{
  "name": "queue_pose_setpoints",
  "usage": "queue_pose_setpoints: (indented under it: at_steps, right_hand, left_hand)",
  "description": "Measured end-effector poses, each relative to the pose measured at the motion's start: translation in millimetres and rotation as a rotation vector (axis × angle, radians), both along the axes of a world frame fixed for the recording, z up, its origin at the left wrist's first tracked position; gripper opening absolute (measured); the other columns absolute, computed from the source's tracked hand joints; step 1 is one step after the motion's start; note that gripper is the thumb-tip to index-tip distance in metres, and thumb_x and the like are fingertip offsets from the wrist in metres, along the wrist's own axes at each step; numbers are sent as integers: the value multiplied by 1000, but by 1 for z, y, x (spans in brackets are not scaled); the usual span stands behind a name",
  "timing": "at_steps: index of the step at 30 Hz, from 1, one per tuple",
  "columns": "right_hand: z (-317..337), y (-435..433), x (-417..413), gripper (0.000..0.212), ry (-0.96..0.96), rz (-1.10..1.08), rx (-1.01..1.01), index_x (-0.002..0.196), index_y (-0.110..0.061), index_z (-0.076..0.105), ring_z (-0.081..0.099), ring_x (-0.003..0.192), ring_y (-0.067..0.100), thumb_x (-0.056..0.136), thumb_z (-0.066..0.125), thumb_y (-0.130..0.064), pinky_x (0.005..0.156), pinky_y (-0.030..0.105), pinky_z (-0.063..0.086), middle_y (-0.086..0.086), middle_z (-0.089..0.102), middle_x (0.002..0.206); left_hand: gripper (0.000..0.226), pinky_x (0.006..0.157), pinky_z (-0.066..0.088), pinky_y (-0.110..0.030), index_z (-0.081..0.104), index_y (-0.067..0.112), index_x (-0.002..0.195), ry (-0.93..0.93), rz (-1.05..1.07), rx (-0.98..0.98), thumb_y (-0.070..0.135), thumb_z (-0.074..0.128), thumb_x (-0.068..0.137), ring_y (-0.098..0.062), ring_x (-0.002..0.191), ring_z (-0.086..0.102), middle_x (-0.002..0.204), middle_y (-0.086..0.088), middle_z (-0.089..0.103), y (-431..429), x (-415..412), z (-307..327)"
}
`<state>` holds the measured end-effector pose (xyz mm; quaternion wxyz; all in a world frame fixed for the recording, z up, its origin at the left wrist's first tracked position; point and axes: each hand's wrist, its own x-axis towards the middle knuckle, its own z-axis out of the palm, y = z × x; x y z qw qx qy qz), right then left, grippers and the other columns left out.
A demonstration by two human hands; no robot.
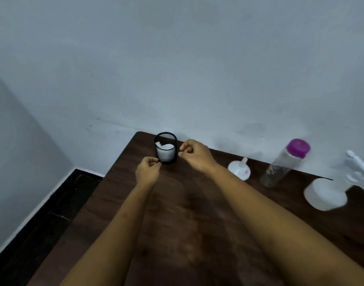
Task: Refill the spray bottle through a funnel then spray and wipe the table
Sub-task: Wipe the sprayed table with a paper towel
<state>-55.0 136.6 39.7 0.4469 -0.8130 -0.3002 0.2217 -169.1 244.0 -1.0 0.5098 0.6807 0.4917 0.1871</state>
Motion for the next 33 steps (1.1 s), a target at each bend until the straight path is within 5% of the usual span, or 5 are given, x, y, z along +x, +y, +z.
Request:
queue_pose_setpoints:
  at_steps: [7,17,20,28,33]
  right_hand:
    - [-15,81,12,44,-358,111,-429,112,-21,62,41,124,27,83,42,4,98,40,44,6,56,121]
    - [-31,91,17,56,-545,343,-762,135,-31,50,17,139,27,88,44,-2,107,47,34,-8,22,156]
    - [-35,95,21,56,-593,377,-804,136,-32,47,23,136,24,88,44,-4,104,42,31,-10,32,151]
    - [-29,88,33,49,-313,85,-396,121,-20,61,38,130,25,82,41,3,107,35,34,0,54,133]
    - [0,76,24,16,-227,-163,46,99,-7,72,62,97,15,88,60,-6,83,12,44,6,68,108]
  left_hand:
    - [16,74,38,-22,63,12,102,-31,-105,-84,16,62,87,-15,88,56,92,0,61,49,-16,-6]
    - [8,75,39,-24,60,16,94,-92,-134,-209,16,61,87,-12,84,53,86,5,59,64,-6,-14]
    - [7,74,39,-24,60,17,94,-86,-139,-222,17,61,86,-12,83,54,90,2,61,64,-5,-18]
    - [9,67,41,-21,59,15,95,-122,-152,-220,15,61,87,-11,82,53,87,3,59,63,-5,-19]
    - [7,77,42,-25,59,18,93,-197,-131,-255,12,58,89,-14,90,56,97,-4,62,60,-10,-20]
